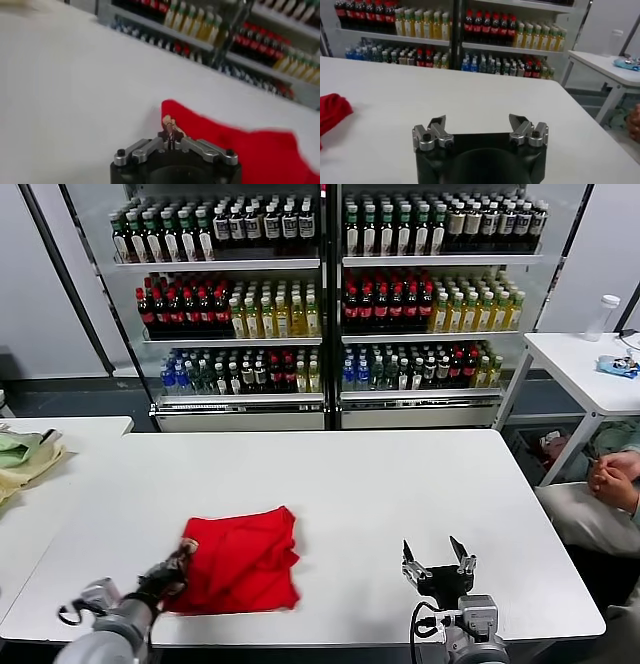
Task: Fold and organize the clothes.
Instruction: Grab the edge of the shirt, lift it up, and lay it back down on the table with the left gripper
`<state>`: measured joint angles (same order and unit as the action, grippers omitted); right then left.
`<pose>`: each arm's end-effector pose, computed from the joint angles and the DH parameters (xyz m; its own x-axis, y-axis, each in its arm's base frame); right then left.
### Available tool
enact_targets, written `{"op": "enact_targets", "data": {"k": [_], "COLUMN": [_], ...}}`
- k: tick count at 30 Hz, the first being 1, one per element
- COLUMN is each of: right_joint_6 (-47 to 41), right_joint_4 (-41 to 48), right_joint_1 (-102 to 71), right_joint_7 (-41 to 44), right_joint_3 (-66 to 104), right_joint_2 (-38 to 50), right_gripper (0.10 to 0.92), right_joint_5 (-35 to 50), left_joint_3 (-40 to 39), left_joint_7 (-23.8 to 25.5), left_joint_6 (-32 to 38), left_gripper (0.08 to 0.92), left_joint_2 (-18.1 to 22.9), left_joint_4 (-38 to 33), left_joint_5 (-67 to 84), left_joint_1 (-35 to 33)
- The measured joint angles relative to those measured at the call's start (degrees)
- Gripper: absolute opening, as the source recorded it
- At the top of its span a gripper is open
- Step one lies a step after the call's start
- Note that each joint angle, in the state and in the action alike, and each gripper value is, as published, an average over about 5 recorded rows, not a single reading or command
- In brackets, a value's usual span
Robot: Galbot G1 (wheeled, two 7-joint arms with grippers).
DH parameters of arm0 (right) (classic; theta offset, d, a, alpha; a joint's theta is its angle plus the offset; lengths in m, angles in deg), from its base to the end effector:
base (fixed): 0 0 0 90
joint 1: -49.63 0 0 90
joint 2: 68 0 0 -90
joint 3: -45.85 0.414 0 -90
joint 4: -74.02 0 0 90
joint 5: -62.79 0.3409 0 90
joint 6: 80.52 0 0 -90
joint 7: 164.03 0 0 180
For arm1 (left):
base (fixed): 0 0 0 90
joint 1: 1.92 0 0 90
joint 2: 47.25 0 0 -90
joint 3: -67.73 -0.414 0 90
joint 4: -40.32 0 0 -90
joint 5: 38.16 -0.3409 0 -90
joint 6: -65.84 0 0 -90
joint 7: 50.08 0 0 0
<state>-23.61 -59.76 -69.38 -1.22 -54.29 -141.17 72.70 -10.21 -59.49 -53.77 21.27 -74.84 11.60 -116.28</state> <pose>0.1231 -0.0101 -0.2776 -0.9365 -0.0158 0.3503 -0.0554 0.9931 -0.1034 0.1813 0.1585 -0.3310 -0.8871 0.0430 0.4595 -0.1403 0.9234 -0.3573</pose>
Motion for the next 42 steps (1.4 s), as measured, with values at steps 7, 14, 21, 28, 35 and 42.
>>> {"op": "enact_targets", "data": {"k": [7, 14, 21, 28, 35, 42], "right_joint_6": [0.0, 0.0, 0.01, 0.02, 0.02, 0.01], "right_joint_4": [-0.01, -0.18, -1.02, -1.21, -1.63, -1.95], "right_joint_1": [0.1, -0.55, -1.7, -2.14, -2.41, -2.57], "right_joint_7": [-0.01, -0.1, -0.18, -0.24, -0.24, -0.21], "right_joint_3": [-0.01, 0.05, 0.68, 0.32, 0.24, 0.11], "right_joint_2": [-0.05, -0.57, -0.67, -1.23, -1.01, -0.96], "right_gripper": [0.823, 0.823, 0.823, 0.823, 0.823, 0.823], "right_joint_5": [0.0, -0.34, -0.82, -1.6, -1.93, -2.02], "left_joint_3": [12.44, 18.89, 10.96, -6.22, -19.34, -21.11], "left_joint_7": [2.06, 3.48, 3.03, 1.64, -0.05, -1.18], "left_joint_6": [-2.01, -2.83, -3.14, -3.05, -1.03, -0.62], "left_gripper": [0.104, 0.104, 0.104, 0.104, 0.104, 0.104], "left_joint_2": [-3.45, -6.51, -3.44, 2.46, 7.72, 8.35], "left_joint_4": [-0.07, -0.32, -6.22, -11.41, -12.87, -14.08], "left_joint_5": [9.2, 13.66, 10.73, 2.97, -2.82, -4.25], "left_joint_1": [0.2, 0.02, 1.1, 1.32, 1.78, 4.11]}}
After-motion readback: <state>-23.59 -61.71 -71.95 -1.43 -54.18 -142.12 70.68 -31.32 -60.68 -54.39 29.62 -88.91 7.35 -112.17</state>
